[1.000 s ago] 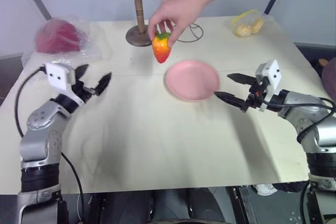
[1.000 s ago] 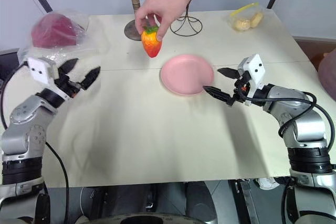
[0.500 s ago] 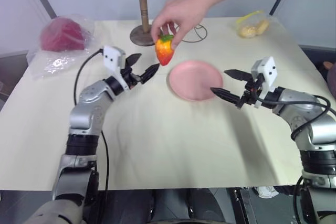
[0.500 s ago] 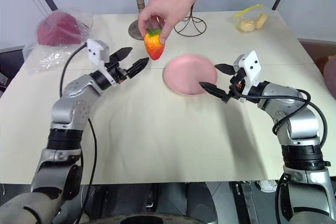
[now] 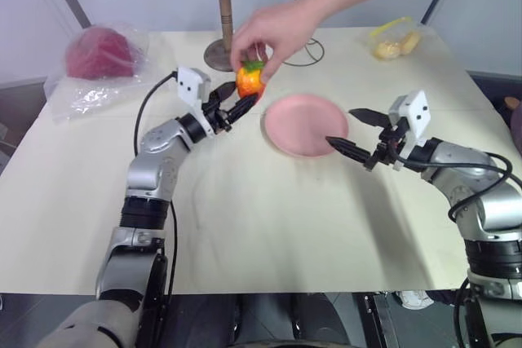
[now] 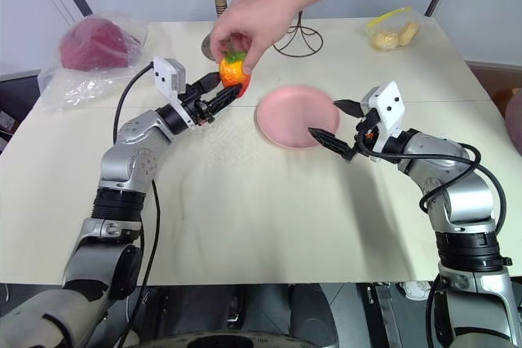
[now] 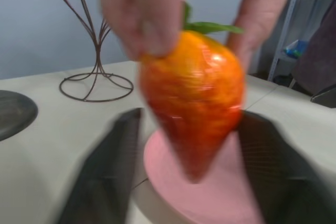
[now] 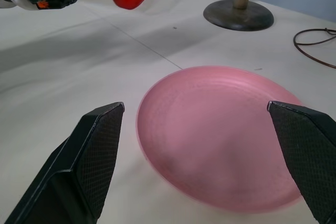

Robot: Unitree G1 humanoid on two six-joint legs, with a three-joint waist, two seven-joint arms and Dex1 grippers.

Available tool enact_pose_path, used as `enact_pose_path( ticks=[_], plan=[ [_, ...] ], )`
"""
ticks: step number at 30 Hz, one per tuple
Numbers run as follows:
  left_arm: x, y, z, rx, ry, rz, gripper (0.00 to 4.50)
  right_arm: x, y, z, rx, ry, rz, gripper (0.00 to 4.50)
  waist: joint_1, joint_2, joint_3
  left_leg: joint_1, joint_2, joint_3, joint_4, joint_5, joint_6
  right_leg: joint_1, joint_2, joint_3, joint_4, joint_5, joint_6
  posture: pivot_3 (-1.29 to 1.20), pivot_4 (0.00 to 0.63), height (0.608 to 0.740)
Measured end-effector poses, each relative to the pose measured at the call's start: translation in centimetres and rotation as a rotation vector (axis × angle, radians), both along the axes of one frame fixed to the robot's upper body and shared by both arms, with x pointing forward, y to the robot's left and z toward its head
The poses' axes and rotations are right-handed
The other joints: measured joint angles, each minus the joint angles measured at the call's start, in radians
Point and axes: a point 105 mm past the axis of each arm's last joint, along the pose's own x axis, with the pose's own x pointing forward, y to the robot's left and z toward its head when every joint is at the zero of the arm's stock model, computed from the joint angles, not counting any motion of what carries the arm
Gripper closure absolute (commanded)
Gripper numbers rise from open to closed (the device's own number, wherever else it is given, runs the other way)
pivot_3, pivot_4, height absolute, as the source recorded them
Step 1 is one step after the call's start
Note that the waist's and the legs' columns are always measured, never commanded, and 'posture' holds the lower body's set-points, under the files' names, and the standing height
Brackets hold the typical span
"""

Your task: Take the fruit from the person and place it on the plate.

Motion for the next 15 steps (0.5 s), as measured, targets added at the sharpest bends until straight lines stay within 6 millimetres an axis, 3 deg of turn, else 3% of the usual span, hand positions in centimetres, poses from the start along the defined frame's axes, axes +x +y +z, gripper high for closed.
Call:
enact_pose_path(
  ticks=[2, 7, 10, 12, 15],
  plan=[
    [0.0, 0.0, 0.0, -0.001, -0.001, 0.000, 3.61, 0.0, 0.0, 0.0, 0.000, 0.000, -0.001, 0.00, 0.000, 0.000, 0.000, 0.000, 0.000, 0.000, 0.000, 0.000, 0.000, 0.000, 0.000, 0.000, 0.000, 0.000, 0.000, 0.00, 0.150, 0.740],
    [0.3, 0.1, -0.2, 0.022, 0.003, 0.028, 3.63, 0.0, 0.0, 0.0, 0.001, 0.000, -0.001, 0.00, 0.000, 0.000, 0.000, 0.000, 0.000, 0.000, 0.000, 0.000, 0.000, 0.000, 0.000, 0.000, 0.000, 0.000, 0.000, 0.00, 0.150, 0.740],
    [1.4, 0.0, -1.5, 0.131, 0.031, 0.082, 3.63, 0.0, 0.0, 0.0, 0.002, 0.000, 0.000, 0.00, 0.001, 0.000, 0.000, 0.000, 0.000, 0.000, 0.000, 0.000, 0.000, 0.000, 0.000, 0.000, 0.000, 0.000, 0.000, 0.00, 0.150, 0.740],
    [2.0, -0.8, -2.6, 0.179, 0.060, 0.078, 3.63, 0.0, 0.0, 0.0, 0.003, 0.000, -0.001, 0.00, 0.003, 0.000, 0.000, 0.000, -0.001, 0.000, 0.000, 0.000, 0.000, 0.000, 0.000, 0.000, 0.000, 0.000, 0.000, 0.00, 0.150, 0.740],
    [3.0, -3.7, -3.5, 0.218, 0.096, 0.030, 3.63, 0.1, 0.2, 0.0, 0.011, -0.002, 0.001, 0.00, 0.008, -0.001, 0.001, 0.000, -0.001, -0.001, 0.001, 0.000, 0.000, 0.001, 0.000, -0.001, 0.000, 0.000, 0.000, 0.00, 0.150, 0.740]
  ],
)
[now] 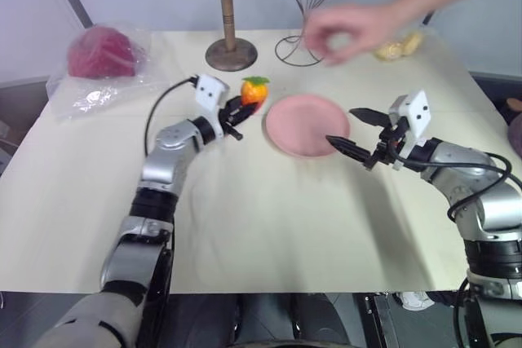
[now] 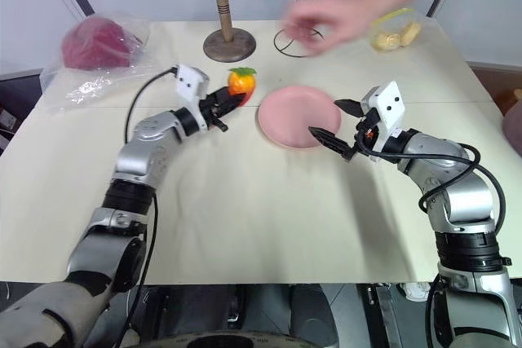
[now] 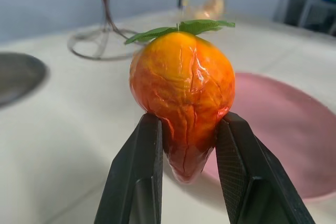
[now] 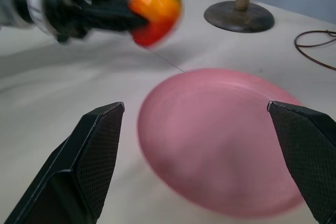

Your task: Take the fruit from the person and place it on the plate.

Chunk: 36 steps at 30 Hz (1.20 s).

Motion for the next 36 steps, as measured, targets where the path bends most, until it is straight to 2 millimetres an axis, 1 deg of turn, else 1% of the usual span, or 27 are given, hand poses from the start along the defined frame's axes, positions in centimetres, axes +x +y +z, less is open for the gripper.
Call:
enact_pose_path(
  ticks=[2, 5, 8, 10, 11, 12, 13, 14, 15, 16, 19, 22, 24, 27, 29, 33, 36],
  plan=[
    [0.7, -1.9, 0.4, 0.032, 0.002, -0.036, 3.63, 0.0, 0.1, 0.0, 0.004, -0.001, -0.001, 0.00, -0.003, 0.000, 0.000, 0.000, 0.000, 0.000, 0.000, 0.000, 0.000, 0.000, 0.000, 0.000, 0.000, 0.000, 0.000, 0.00, 0.150, 0.740],
    [1.3, -3.6, 1.1, 0.071, -0.012, -0.072, 3.63, 0.1, 0.1, -0.2, 0.006, -0.001, -0.010, 0.00, -0.010, 0.000, 0.000, 0.000, 0.000, 0.001, -0.001, 0.000, 0.000, -0.001, 0.000, 0.000, 0.000, 0.000, 0.000, 0.00, 0.150, 0.740],
    [1.3, -5.0, 0.9, 0.109, -0.003, -0.121, 3.63, 0.0, 0.0, -0.4, 0.010, 0.003, -0.021, 0.00, -0.012, 0.000, 0.000, 0.000, 0.000, 0.001, -0.002, 0.000, 0.000, -0.002, 0.000, 0.000, 0.000, 0.000, 0.000, 0.00, 0.150, 0.740],
    [1.2, -5.4, 0.4, 0.137, 0.005, -0.147, 2.60, -0.1, -0.1, -0.7, 0.012, 0.009, -0.028, 0.00, -0.011, 0.000, 0.000, 0.000, 0.000, 0.001, -0.002, 0.000, 0.000, -0.002, 0.000, 0.000, 0.000, 0.000, 0.000, 0.00, 0.150, 0.740],
    [1.2, -5.6, 0.1, 0.146, 0.011, -0.154, 2.27, -0.1, -0.1, -0.8, 0.014, 0.010, -0.031, 0.00, -0.010, 0.000, 0.000, 0.000, 0.000, 0.001, -0.002, 0.000, 0.000, -0.002, 0.000, 0.000, 0.000, 0.000, 0.000, 0.00, 0.150, 0.740],
    [1.1, -5.8, 0.0, 0.151, 0.021, -0.168, 1.82, -0.2, -0.1, -0.9, 0.016, 0.012, -0.038, 0.00, -0.009, 0.000, 0.000, 0.000, 0.000, 0.001, -0.001, 0.000, 0.000, -0.002, 0.000, 0.000, 0.000, 0.000, 0.000, 0.00, 0.150, 0.740],
    [1.0, -6.1, 0.0, 0.153, 0.025, -0.180, 1.21, -0.2, -0.1, -0.9, 0.017, 0.012, -0.040, 0.00, -0.009, 0.000, 0.000, 0.000, 0.000, 0.001, -0.001, 0.000, 0.000, -0.002, 0.000, 0.000, 0.000, 0.000, 0.000, 0.00, 0.150, 0.740],
    [1.0, -6.3, 0.0, 0.153, 0.026, -0.190, 0.76, -0.2, -0.1, -0.9, 0.017, 0.010, -0.043, 0.00, -0.008, 0.000, 0.000, 0.000, 0.000, 0.001, -0.001, 0.000, 0.000, -0.002, 0.000, 0.000, 0.000, 0.000, 0.000, 0.00, 0.150, 0.740],
    [0.9, -6.4, 0.1, 0.153, 0.020, -0.197, 0.18, -0.3, -0.1, -0.8, 0.016, 0.006, -0.044, 0.00, -0.008, 0.000, 0.000, 0.000, 0.000, 0.001, -0.001, 0.000, 0.000, -0.002, 0.000, 0.000, 0.001, 0.000, 0.000, 0.00, 0.150, 0.740],
    [0.9, -6.5, 0.3, 0.153, 0.014, -0.199, 0.08, -0.3, -0.1, -0.8, 0.016, 0.004, -0.044, 0.00, -0.008, 0.000, 0.000, 0.000, 0.000, 0.001, -0.001, 0.000, 0.000, -0.002, 0.000, 0.000, 0.001, 0.000, 0.000, 0.00, 0.150, 0.740],
    [1.0, -6.5, 0.9, 0.144, -0.007, -0.197, 0.08, -0.3, -0.2, -0.8, 0.017, 0.004, -0.051, 0.00, -0.008, 0.000, 0.000, 0.000, 0.000, 0.001, -0.001, 0.000, 0.000, -0.002, 0.000, 0.000, 0.001, 0.000, 0.000, 0.00, 0.150, 0.740],
    [1.3, -6.1, 1.3, 0.119, -0.014, -0.170, 0.08, -0.2, -0.2, -0.8, 0.018, 0.002, -0.055, 0.00, -0.008, 0.000, 0.000, 0.000, 0.000, 0.001, -0.001, 0.000, 0.000, -0.002, 0.000, 0.000, 0.001, 0.000, 0.000, 0.00, 0.150, 0.740],
    [1.6, -5.3, 1.9, 0.088, -0.022, -0.149, 0.08, -0.2, -0.2, -0.7, 0.018, -0.003, -0.056, 0.00, -0.011, 0.000, 0.000, 0.000, 0.000, 0.001, -0.001, 0.000, 0.000, -0.002, 0.000, 0.001, 0.001, 0.000, 0.000, 0.00, 0.150, 0.740],
    [2.2, -3.6, 3.2, 0.032, -0.033, -0.106, 0.08, -0.1, -0.3, -0.7, 0.018, -0.004, -0.056, 0.00, -0.012, 0.000, 0.000, 0.000, 0.000, 0.001, -0.001, 0.000, 0.000, -0.003, 0.000, 0.001, 0.001, 0.000, 0.000, 0.00, 0.150, 0.740],
    [2.4, -3.0, 3.7, 0.009, -0.038, -0.091, 0.08, 0.1, -0.4, -0.7, 0.018, -0.005, -0.058, 0.00, -0.010, 0.000, 0.000, 0.000, 0.000, 0.001, -0.001, 0.000, 0.000, -0.002, 0.000, 0.001, 0.001, 0.000, 0.000, 0.00, 0.150, 0.740],
    [2.4, -3.0, 3.8, 0.006, -0.040, -0.092, 0.08, 0.5, -0.1, -0.3, 0.025, -0.020, -0.049, 0.00, -0.005, 0.000, 0.000, 0.000, 0.000, 0.001, -0.001, 0.000, 0.000, -0.002, 0.000, 0.001, 0.001, 0.000, 0.000, 0.00, 0.150, 0.740],
    [2.2, -3.5, 3.8, 0.012, -0.044, -0.110, 0.08, 0.7, -0.3, -0.4, 0.016, -0.022, -0.058, 0.00, -0.006, 0.000, 0.000, 0.000, 0.000, 0.001, -0.001, 0.000, 0.000, -0.002, 0.000, 0.001, 0.001, 0.000, 0.000, 0.00, 0.150, 0.740]
  ],
)
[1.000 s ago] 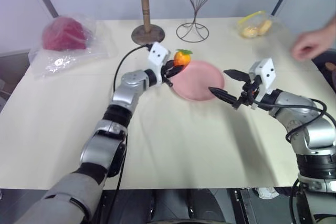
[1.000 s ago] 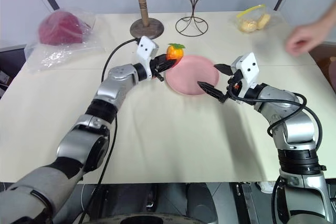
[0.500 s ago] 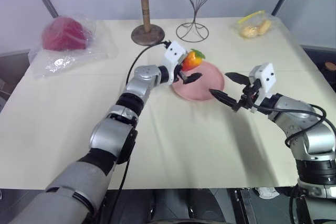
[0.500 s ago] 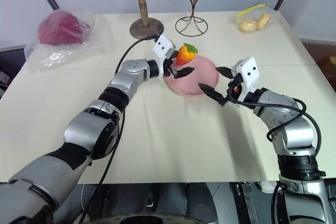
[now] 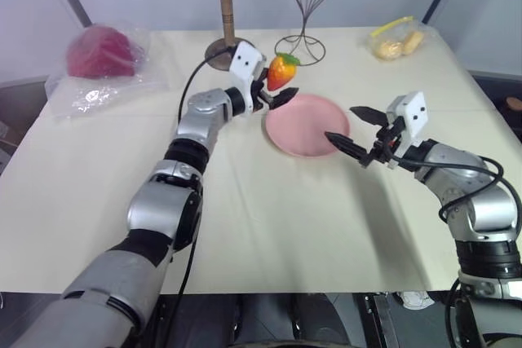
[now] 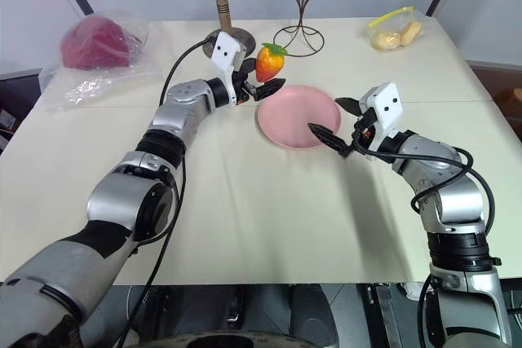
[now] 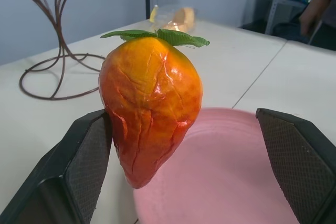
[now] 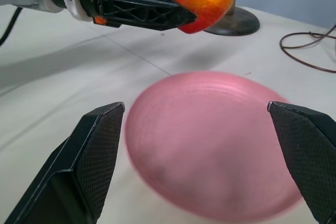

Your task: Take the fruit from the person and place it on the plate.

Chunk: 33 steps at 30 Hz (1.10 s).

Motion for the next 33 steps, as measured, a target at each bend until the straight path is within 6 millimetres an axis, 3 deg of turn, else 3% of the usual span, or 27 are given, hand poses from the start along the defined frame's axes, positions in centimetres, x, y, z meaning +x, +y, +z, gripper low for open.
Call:
enact_pose_path(
  ticks=[11, 14, 17, 20, 22, 26, 33],
  plan=[
    [-1.7, -2.8, -3.0, 0.196, -0.036, -0.120, 0.08, -0.3, -0.2, -0.8, 0.006, 0.019, -0.014, 0.00, -0.002, 0.000, 0.000, 0.000, 0.000, 0.000, 0.000, 0.000, 0.000, 0.000, 0.000, 0.000, 0.000, 0.000, 0.000, 0.00, 0.150, 0.740],
    [-2.2, -3.5, -4.7, 0.439, -0.140, -0.169, 0.08, -0.5, -0.1, -0.6, 0.004, 0.008, -0.017, 0.00, -0.001, 0.000, 0.000, 0.000, 0.000, 0.000, 0.000, 0.000, 0.000, 0.000, 0.000, 0.000, 0.000, 0.000, 0.000, 0.00, 0.150, 0.740],
    [-1.2, -2.6, -5.9, 0.731, -0.317, -0.098, 0.08, -0.7, -0.3, -0.8, 0.005, 0.012, -0.025, 0.00, -0.001, 0.000, 0.000, 0.000, -0.001, 0.000, 0.000, 0.000, 0.000, 0.000, 0.000, 0.000, 0.000, 0.000, 0.000, 0.00, 0.150, 0.740],
    [-0.8, -3.4, -4.4, 0.562, -0.269, -0.041, 0.08, -0.7, -0.6, -0.9, 0.008, 0.016, -0.046, 0.00, 0.002, 0.000, 0.000, -0.001, 0.000, 0.000, 0.000, 0.000, 0.000, -0.001, 0.000, 0.000, 0.001, 0.000, 0.000, 0.00, 0.150, 0.740],
    [-0.8, -3.8, -3.9, 0.610, -0.342, -0.039, 0.08, -0.7, -0.5, -0.8, 0.009, 0.010, -0.045, 0.00, 0.001, 0.000, 0.000, -0.001, -0.001, 0.000, 0.000, 0.000, 0.000, 0.000, 0.000, 0.000, 0.000, 0.000, 0.000, 0.00, 0.150, 0.740],
    [-0.8, -3.6, -4.2, 0.594, -0.323, -0.039, 0.08, -0.7, -0.6, -0.8, 0.010, 0.008, -0.052, 0.00, -0.001, 0.000, 0.000, -0.001, 0.000, 0.000, 0.000, 0.000, 0.000, -0.001, 0.000, 0.000, 0.001, 0.000, 0.000, 0.00, 0.150, 0.740],
    [-0.5, -3.1, -2.1, 0.259, -0.156, -0.001, 0.08, -0.7, -0.7, -0.8, 0.010, 0.007, -0.056, 0.00, -0.002, 0.000, 0.000, -0.001, 0.000, 0.000, 0.000, 0.000, 0.000, -0.001, 0.000, 0.000, 0.001, 0.000, 0.000, 0.00, 0.150, 0.740]
  ],
)
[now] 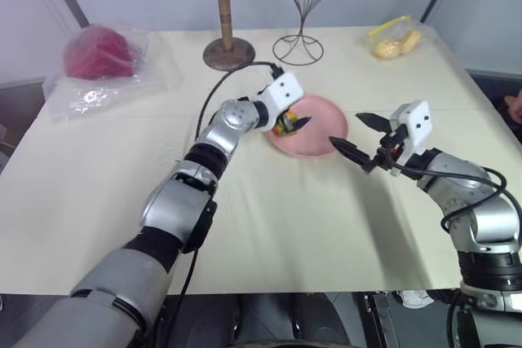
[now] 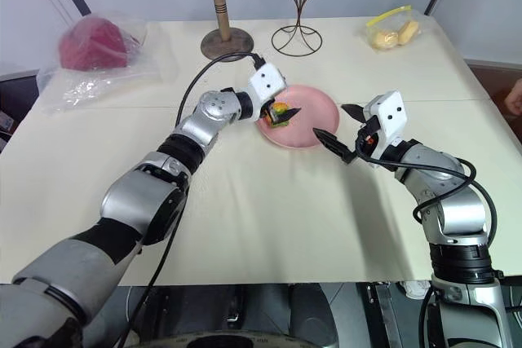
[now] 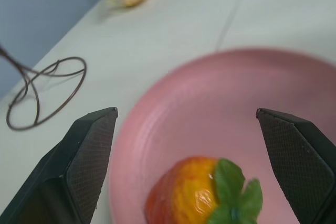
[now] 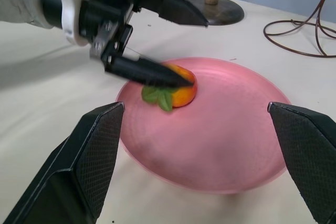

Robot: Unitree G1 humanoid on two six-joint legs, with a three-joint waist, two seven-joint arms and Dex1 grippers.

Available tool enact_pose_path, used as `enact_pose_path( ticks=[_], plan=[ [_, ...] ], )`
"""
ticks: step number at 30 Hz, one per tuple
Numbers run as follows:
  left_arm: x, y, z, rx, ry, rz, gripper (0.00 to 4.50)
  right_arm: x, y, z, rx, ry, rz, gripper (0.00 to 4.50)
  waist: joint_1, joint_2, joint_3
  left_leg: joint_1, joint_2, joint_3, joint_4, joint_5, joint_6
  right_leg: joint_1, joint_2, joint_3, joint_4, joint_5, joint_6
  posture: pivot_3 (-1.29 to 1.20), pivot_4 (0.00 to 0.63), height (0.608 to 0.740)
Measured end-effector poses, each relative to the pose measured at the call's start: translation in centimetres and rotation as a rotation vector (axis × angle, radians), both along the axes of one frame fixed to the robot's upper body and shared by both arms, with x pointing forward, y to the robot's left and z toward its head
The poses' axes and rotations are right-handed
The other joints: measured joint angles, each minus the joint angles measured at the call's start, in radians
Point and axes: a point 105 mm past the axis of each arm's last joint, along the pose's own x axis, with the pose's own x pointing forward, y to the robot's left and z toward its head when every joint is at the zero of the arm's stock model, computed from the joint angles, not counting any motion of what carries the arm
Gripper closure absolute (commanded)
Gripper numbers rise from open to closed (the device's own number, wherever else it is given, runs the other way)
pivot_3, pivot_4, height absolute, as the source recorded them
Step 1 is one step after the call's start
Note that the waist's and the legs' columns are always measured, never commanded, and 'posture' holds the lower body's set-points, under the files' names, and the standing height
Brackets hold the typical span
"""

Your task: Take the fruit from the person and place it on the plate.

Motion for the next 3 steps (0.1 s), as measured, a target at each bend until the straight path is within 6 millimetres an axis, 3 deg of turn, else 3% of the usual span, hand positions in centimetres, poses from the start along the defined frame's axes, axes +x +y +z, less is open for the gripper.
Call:
enact_pose_path(
  ticks=[3],
  plan=[
    [0.3, 1.8, 1.3, -0.182, 0.052, 0.042, 0.08, 0.2, -0.1, 0.2, 0.005, -0.012, -0.012, 0.00, -0.005, 0.000, 0.000, 0.000, 0.001, 0.000, 0.000, 0.000, 0.000, 0.000, 0.000, 0.000, 0.000, 0.000, 0.000, 0.00, 0.150, 0.740]
  ],
)
